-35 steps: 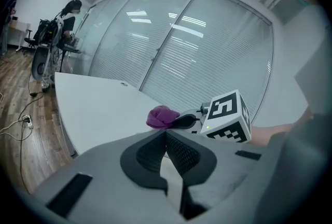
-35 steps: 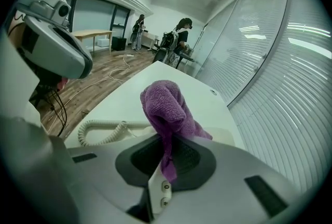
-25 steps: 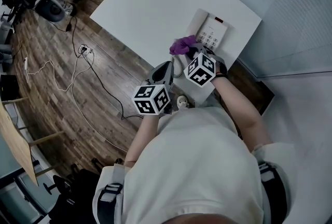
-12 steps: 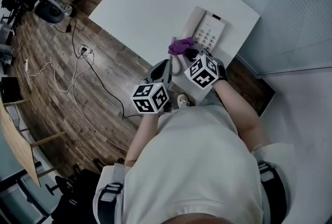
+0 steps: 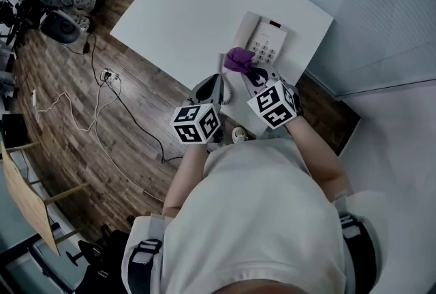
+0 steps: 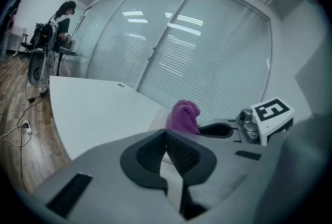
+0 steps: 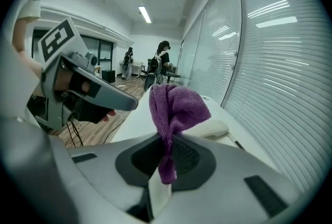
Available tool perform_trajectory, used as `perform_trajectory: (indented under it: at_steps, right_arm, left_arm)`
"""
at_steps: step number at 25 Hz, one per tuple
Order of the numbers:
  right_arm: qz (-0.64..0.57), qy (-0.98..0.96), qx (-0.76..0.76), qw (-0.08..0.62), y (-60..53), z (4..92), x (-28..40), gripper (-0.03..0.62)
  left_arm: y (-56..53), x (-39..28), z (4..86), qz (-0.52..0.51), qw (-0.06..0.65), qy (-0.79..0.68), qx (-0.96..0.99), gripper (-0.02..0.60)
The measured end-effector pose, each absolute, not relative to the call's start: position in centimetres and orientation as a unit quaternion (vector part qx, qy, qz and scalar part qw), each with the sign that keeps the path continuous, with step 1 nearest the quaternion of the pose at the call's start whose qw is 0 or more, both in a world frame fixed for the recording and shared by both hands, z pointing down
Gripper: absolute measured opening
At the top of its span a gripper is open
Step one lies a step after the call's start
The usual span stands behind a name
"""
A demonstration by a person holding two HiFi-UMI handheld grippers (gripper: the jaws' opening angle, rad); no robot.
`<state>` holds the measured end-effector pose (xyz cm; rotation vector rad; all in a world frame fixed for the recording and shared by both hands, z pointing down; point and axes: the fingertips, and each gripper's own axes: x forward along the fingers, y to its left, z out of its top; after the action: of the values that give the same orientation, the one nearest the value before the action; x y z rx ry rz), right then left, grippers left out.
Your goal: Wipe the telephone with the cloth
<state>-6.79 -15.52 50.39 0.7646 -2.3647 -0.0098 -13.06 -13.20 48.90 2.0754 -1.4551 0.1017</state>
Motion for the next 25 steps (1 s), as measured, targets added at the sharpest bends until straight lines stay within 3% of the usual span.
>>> perform_trajectory:
  at_steps: [11,13,14,19,25]
  right_arm:
    - [0.071,-0.888,0.378,0.253,-17.9,48.6,-1.2,0.044]
    - [0.078,-0.885,0.389,0.246,-18.1,48.6,-0.4,0.044]
    - [0.080,-0.884,0.392,0.244,-18.3,48.6,0.1,0.044]
    - [0.095,-0.881,0.406,0.224,-19.4,48.5,1.8,0.044]
    - [0.110,-0.881,0.412,0.208,-20.1,48.4,2.7,0.044]
  left_arm:
    - [-19.3,-10.8,50.4,0.125,0.246,-0.528,0.803,0.030]
    - [-20.1,-10.1,51.0,0.140,0.248,-0.517,0.807,0.143]
    - [-20.5,-9.6,51.2,0.148,0.248,-0.513,0.809,0.164]
    - [-23.0,-7.9,52.5,0.192,0.238,-0.504,0.808,0.229]
    - [-25.4,-6.7,54.0,0.238,0.217,-0.502,0.802,0.259]
